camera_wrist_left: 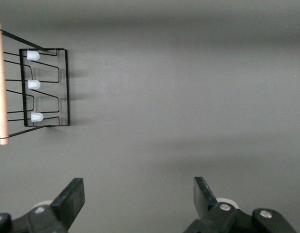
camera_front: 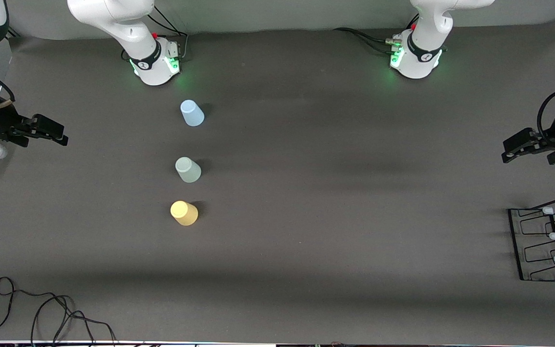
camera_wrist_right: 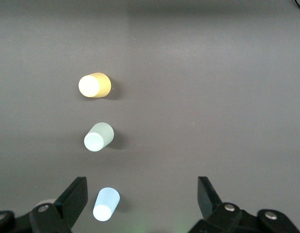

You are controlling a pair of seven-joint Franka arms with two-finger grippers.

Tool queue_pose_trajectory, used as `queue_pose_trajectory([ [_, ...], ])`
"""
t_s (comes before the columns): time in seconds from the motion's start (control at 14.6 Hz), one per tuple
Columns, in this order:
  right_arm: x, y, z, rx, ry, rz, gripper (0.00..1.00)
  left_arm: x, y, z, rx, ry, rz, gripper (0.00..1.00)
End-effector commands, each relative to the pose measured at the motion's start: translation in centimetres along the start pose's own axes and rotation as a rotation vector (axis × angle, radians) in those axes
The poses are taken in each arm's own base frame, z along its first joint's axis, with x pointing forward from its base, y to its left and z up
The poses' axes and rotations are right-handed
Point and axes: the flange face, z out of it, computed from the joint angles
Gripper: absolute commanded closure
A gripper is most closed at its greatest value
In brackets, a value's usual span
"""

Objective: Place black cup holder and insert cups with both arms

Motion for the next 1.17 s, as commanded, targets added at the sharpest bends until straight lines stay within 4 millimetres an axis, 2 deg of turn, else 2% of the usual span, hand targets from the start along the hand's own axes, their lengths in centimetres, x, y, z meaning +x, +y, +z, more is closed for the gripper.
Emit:
queue_pose_trajectory([
  [0.0,0.1,0.27,-0.29,-0.005,0.003,-0.011,0.0,0.55,0.6,0.0,-0.002,0.008,0.011,0.0],
  [1.1,0.18,0.27,-0.26,-0.007,0.001,-0.011,0.0,0.95,0.93,0.67,-0.012,0.01,0.007,0.0],
])
